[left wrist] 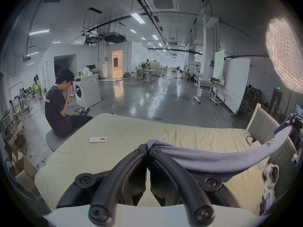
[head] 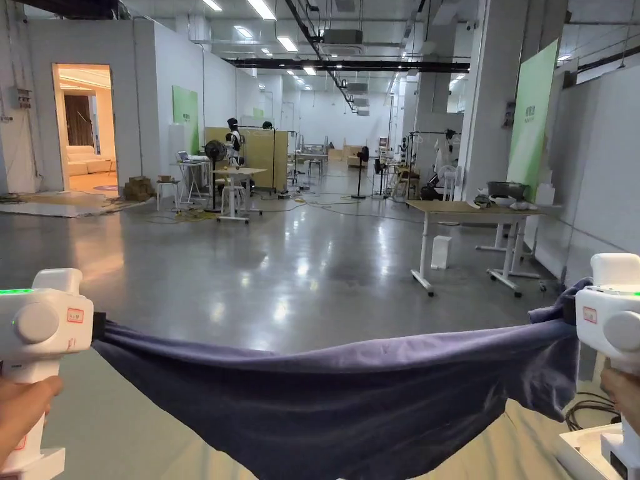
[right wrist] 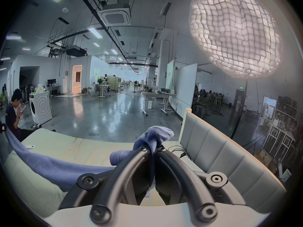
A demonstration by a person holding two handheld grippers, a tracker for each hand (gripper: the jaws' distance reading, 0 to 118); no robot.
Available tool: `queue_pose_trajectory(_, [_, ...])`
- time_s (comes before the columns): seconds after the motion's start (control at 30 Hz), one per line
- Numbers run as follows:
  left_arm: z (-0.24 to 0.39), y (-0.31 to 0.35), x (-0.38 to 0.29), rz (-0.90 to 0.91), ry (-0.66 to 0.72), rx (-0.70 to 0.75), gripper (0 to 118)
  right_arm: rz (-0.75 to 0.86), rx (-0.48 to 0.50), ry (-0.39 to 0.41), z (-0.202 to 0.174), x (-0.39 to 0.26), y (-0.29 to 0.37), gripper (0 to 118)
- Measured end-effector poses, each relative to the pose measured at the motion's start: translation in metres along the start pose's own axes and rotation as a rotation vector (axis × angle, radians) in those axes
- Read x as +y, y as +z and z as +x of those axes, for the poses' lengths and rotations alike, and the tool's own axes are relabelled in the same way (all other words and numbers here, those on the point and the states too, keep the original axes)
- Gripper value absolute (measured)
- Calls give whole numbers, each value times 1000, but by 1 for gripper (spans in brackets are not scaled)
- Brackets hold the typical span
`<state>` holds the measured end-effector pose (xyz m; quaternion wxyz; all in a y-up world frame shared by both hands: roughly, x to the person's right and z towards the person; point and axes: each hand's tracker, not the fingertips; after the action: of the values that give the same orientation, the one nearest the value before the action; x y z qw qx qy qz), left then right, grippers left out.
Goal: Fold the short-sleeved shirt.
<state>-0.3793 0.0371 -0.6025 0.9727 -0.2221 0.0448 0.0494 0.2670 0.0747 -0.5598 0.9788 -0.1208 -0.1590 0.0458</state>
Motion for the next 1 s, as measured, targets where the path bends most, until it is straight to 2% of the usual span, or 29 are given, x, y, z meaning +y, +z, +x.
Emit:
queue_pose_trajectory(0.1, [-7, 2, -47, -45, -18, -13, 3, -57, 24, -2, 2, -41, 9, 3])
queue_pose_trajectory(0.27, [-26, 23, -143, -129, -28, -39, 3, -127, 37, 53, 8, -132, 54, 3])
queue_pose_trajectory(0.3, [-30, 32, -165, -161, -38, -43, 3, -134, 36, 42, 11, -152, 67, 3])
queue_pose_trajectory(0.5, [-55, 80, -277, -276, 14, -55, 3, -255, 32, 54, 22, -250, 133, 3])
queue_pose_trajectory(0.63, [-64, 91, -330, -372, 22, -34, 3, -346, 22, 100, 23, -306, 163, 3])
queue_pose_trajectory(0.7, [-72, 79, -351, -406, 12, -14, 3, -364, 23, 93, 23, -325, 172, 3])
queue_pose_trajectory(0.87, [-78, 68, -378, -482, 39, -4, 3, -409, -7, 129, 19, -358, 176, 3])
queue_pose_trajectory(0.93, [-82, 68, -380, -485, 56, -8, 5, -406, -15, 133, 17, -359, 180, 8])
queue_pose_trajectory(1.0, [-79, 76, -376, -464, 53, 1, 16, -376, -29, 125, 17, -354, 187, 22])
